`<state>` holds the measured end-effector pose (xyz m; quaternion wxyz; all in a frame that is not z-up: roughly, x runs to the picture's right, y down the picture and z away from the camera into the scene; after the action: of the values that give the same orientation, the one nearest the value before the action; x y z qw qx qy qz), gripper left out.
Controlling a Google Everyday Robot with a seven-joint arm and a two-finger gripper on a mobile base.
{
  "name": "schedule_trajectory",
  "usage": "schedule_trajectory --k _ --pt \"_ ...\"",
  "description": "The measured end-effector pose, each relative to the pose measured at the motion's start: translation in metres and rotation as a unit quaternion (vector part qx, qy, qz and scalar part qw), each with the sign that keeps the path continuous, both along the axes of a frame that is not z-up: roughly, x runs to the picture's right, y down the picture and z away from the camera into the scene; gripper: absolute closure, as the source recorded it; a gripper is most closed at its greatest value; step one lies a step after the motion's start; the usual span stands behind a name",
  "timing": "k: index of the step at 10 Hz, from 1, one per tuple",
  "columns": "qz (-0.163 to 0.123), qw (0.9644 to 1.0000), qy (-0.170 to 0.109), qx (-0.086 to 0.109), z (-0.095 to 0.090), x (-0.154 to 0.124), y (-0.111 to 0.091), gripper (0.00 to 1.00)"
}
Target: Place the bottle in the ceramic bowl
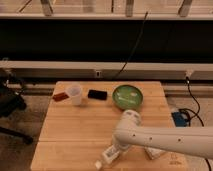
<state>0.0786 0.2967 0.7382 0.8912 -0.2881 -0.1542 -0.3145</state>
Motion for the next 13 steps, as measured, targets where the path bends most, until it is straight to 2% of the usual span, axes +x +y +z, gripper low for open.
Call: schedule_trajectory --k 3,4,5,8,13 --pt "0.018 0.9997 0.005 0.013 -0.004 0.026 -0.038 1.00" --pt "0.025 0.9994 0.007 0.023 -0.010 0.033 -0.059 1.00" --pt "0.025 0.9992 0.009 0.030 -0.009 0.036 -0.070 1.00" --pt "0.031 0.9981 0.027 0.047 -0.008 0.061 -0.095 1.00" --pt "0.031 0.9957 0.048 0.073 -0.001 0.071 -0.135 1.00"
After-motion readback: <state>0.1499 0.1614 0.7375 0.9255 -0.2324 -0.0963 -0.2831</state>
